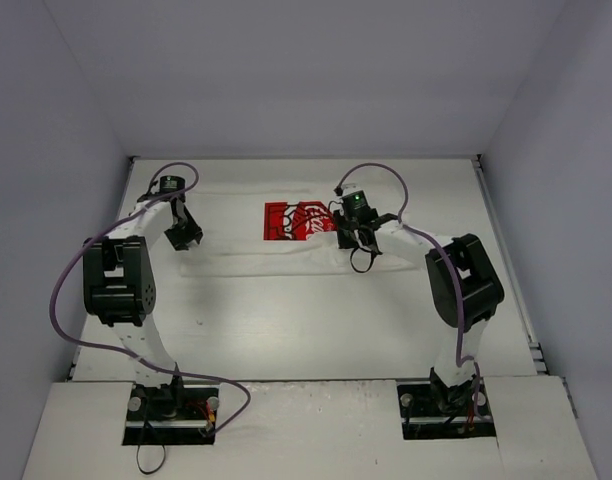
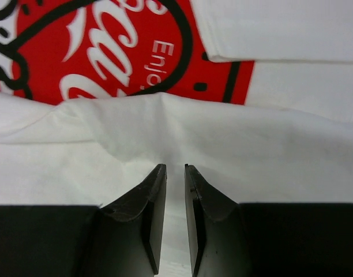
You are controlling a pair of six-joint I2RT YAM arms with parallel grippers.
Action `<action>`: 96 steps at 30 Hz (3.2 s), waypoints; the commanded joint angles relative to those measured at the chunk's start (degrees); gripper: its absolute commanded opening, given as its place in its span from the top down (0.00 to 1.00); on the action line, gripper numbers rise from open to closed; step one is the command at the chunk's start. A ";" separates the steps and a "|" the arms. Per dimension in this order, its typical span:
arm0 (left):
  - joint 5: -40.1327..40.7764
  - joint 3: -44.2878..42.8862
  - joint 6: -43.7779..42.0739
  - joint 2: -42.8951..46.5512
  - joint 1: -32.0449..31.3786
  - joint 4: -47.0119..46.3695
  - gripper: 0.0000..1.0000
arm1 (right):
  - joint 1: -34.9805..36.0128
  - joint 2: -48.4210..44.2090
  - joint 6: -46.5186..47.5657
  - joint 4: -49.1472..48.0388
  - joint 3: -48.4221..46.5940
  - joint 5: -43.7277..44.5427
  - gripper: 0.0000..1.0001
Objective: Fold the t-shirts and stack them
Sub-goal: Fold the flattened tshirt in 1/3 of the way
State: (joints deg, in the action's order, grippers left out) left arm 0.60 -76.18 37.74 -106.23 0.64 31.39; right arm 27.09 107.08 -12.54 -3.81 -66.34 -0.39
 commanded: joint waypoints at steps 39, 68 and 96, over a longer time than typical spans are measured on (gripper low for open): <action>-0.08 -11.88 2.35 -6.64 3.04 -0.62 0.71 | 7.81 15.40 26.77 8.29 -24.60 -34.40 0.96; 4.79 -5.02 -3.54 9.90 1.75 -1.95 0.35 | 2.20 21.56 24.60 8.30 -42.12 -20.36 0.91; 4.62 -17.05 -7.23 -12.70 -3.40 -6.89 0.93 | -0.52 11.67 15.38 6.04 -21.25 -17.04 1.00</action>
State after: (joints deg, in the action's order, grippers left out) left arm 4.07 -89.50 32.56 -118.91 -3.97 27.54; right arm 27.59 119.28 3.74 4.48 -86.13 -17.59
